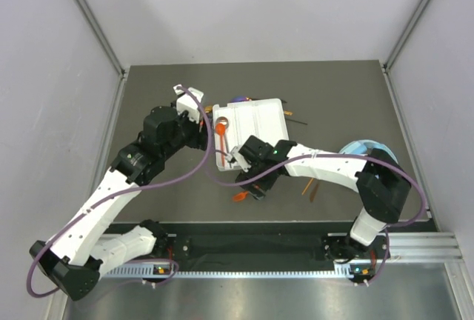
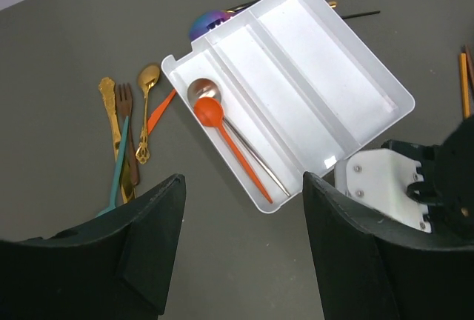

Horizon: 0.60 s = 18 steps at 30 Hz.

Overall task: Sort the eating utensils into containers
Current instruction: Place the fork in the storage box.

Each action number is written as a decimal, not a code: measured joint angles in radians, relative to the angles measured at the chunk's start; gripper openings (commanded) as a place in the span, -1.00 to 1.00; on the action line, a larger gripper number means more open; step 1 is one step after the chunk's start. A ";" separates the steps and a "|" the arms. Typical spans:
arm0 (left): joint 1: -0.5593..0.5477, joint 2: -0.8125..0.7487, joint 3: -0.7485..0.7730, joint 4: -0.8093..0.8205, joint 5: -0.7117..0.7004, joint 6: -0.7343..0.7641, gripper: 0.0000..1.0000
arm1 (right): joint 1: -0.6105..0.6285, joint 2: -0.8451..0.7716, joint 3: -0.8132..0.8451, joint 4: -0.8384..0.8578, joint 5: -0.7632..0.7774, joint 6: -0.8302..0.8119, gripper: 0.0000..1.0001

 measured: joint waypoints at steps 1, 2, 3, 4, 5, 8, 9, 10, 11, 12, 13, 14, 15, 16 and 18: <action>0.004 -0.005 -0.005 -0.002 0.000 0.000 0.38 | 0.013 0.000 0.007 0.000 0.010 -0.008 0.52; 0.007 -0.009 -0.010 -0.002 0.000 0.000 0.37 | 0.026 -0.001 0.014 0.003 0.022 -0.021 0.52; 0.010 -0.013 -0.014 -0.003 0.000 0.000 0.37 | 0.037 -0.001 0.018 0.006 0.032 -0.032 0.52; 0.012 -0.015 -0.017 -0.006 0.000 0.000 0.37 | 0.043 -0.001 0.018 0.010 0.041 -0.041 0.52; 0.014 -0.018 -0.019 -0.009 0.000 0.000 0.37 | 0.050 -0.001 0.018 0.012 0.056 -0.052 0.52; 0.016 -0.024 -0.021 -0.010 0.000 0.001 0.37 | 0.066 -0.001 0.018 0.016 0.093 -0.080 0.53; 0.017 -0.026 -0.021 -0.010 0.000 0.001 0.37 | 0.074 0.002 0.018 0.018 0.108 -0.091 0.52; 0.017 -0.026 -0.021 -0.010 0.000 0.001 0.37 | 0.080 0.007 0.019 0.019 0.122 -0.101 0.53; 0.017 -0.026 -0.021 -0.010 0.000 0.001 0.37 | 0.087 0.016 0.020 0.020 0.138 -0.111 0.53; 0.017 -0.026 -0.021 -0.010 0.000 0.001 0.37 | 0.092 0.029 0.022 0.020 0.149 -0.117 0.52; 0.017 -0.026 -0.021 -0.010 0.000 0.001 0.37 | 0.096 0.048 0.027 0.020 0.160 -0.124 0.52; 0.017 -0.026 -0.021 -0.010 0.000 0.001 0.37 | 0.098 0.072 0.032 0.021 0.165 -0.134 0.53; 0.018 -0.026 -0.021 -0.010 0.000 0.001 0.37 | 0.099 0.092 0.033 0.027 0.169 -0.140 0.53; 0.018 -0.026 -0.021 -0.010 0.000 0.001 0.37 | 0.099 0.107 0.033 0.029 0.170 -0.147 0.53; 0.018 -0.028 -0.023 -0.010 -0.001 0.001 0.37 | 0.099 0.138 0.033 0.029 0.170 -0.163 0.53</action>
